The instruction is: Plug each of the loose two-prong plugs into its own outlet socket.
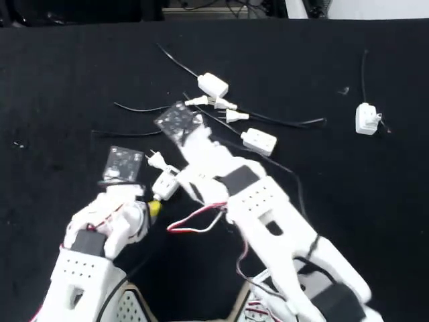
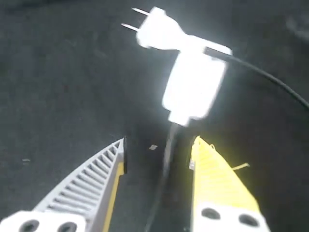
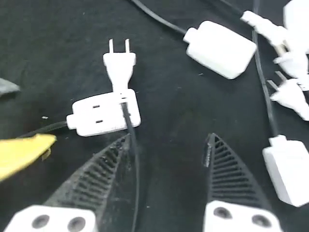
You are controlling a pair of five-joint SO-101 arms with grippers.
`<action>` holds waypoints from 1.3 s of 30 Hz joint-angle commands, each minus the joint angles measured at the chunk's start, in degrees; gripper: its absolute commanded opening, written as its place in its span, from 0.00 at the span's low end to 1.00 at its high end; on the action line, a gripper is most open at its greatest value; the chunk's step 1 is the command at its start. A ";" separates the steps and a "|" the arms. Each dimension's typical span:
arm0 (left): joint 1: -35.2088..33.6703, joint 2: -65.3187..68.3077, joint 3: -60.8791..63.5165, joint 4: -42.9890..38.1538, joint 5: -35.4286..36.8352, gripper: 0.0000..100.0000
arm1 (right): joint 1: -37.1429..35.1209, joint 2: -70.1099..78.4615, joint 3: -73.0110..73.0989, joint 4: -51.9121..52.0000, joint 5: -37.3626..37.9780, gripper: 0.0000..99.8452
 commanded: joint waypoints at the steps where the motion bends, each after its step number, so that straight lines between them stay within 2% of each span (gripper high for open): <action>1: 4.88 12.66 -8.40 -6.07 3.16 0.26 | 2.73 -4.35 1.27 -0.70 -0.44 0.23; 5: 5.14 24.97 -14.20 -6.95 2.99 0.26 | 2.81 -4.18 2.86 -1.85 -0.44 0.23; 9: 2.77 37.89 -18.68 -7.56 -0.53 0.26 | 2.90 -4.44 3.03 -1.93 -0.44 0.23; 13: -1.19 47.21 -22.64 -11.87 -2.90 0.26 | 2.90 -4.44 3.38 -1.93 -0.44 0.23; 19: -4.79 51.08 -25.80 -18.11 -12.13 0.26 | 2.90 -4.09 3.47 -1.93 -0.44 0.23; 25: -7.96 53.71 -27.82 -19.16 -21.63 0.26 | 2.90 -4.09 3.56 -1.93 -0.44 0.23; 31: -11.91 60.75 -35.65 -19.16 -25.23 0.26 | 2.64 -4.09 4.09 -2.02 -0.44 0.23; 39: -11.91 71.56 -44.35 -19.16 -25.14 0.26 | 2.55 -4.09 4.09 -2.02 -0.44 0.23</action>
